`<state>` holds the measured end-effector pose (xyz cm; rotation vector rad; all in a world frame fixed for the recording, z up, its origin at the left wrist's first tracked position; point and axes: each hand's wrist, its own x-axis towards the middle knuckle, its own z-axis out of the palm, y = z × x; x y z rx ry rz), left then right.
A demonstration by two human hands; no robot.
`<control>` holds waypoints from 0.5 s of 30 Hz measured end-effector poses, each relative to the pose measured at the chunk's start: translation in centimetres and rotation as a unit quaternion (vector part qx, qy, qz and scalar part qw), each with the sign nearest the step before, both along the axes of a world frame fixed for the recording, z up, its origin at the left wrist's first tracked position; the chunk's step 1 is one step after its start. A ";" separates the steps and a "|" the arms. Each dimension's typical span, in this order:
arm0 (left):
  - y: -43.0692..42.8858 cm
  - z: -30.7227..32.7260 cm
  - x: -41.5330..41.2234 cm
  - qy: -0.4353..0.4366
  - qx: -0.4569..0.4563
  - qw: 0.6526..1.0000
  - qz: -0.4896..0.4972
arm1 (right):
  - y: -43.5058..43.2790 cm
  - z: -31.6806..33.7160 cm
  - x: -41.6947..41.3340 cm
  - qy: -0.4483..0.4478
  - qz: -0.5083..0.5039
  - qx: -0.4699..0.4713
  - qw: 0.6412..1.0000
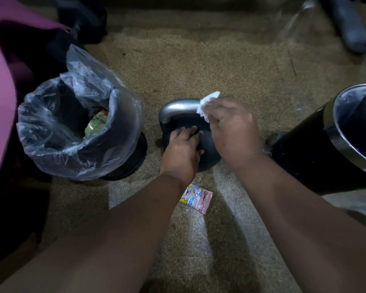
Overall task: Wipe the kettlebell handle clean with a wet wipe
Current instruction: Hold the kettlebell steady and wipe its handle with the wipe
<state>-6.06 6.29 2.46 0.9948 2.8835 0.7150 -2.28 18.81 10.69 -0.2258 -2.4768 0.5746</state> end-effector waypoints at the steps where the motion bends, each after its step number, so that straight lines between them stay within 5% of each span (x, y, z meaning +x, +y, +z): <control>1: 0.0 0.0 0.0 0.000 -0.001 1.000 0.000 | 0.0 0.0 0.1 -0.001 0.007 0.010 1.000; 15: 0.0 -0.2 0.0 -0.001 0.007 1.000 0.002 | 0.5 0.7 -1.0 -0.018 0.001 -0.012 1.000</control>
